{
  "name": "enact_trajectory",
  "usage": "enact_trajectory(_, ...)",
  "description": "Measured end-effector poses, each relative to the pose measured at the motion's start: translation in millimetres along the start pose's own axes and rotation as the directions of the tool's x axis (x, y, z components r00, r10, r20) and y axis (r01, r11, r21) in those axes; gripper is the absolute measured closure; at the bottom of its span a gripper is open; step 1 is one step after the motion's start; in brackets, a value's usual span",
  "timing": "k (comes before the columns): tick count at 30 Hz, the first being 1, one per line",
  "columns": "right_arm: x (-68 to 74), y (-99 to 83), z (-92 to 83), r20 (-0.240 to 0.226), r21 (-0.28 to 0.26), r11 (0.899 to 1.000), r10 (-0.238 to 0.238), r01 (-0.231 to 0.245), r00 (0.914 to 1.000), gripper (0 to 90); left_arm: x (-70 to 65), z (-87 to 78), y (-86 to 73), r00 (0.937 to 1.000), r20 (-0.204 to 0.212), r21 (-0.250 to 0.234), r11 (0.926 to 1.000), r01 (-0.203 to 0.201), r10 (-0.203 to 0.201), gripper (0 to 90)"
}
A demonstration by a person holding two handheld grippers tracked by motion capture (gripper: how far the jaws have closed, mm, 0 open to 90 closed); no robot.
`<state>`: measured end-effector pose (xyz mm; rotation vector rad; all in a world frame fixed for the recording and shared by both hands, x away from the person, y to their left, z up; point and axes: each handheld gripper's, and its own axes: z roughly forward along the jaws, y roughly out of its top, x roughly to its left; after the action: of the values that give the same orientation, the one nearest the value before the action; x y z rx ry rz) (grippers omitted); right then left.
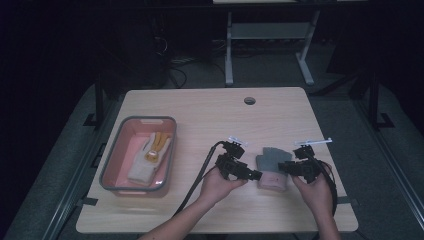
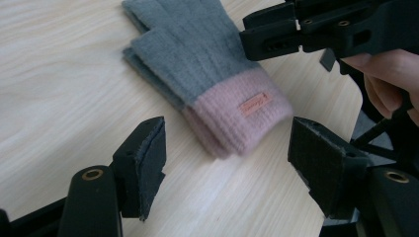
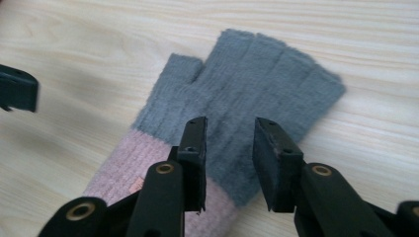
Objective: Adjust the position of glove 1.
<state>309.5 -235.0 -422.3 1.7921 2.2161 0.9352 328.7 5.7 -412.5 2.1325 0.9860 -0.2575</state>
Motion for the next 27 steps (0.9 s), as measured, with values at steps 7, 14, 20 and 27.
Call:
enact_trajectory(7,-11.2,-3.1,-3.0,-0.027,-0.019,0.999,0.033,-0.033,0.9991,55.5,0.0,17.6,2.8,0.9993,0.012,0.015,0.9992,0.036,-0.036,32.3)
enact_trajectory(14,-19.6,-7.7,0.6,-0.036,-0.002,0.997,0.076,-0.076,0.9964,51.7,6.9,32.2,3.3,0.9920,0.033,0.006,0.9926,0.121,-0.122,33.4)
enact_trajectory(20,-21.9,-10.5,5.9,-0.068,0.013,0.996,0.094,-0.094,0.9932,49.3,10.4,43.9,-0.1,0.9874,0.035,0.020,0.9879,0.154,-0.154,34.8)
enact_trajectory(27,-26.7,-13.1,12.6,-0.100,0.016,0.991,0.132,-0.131,0.9862,47.4,13.5,53.4,-3.9,0.9824,0.044,0.045,0.9827,0.179,-0.181,36.6)
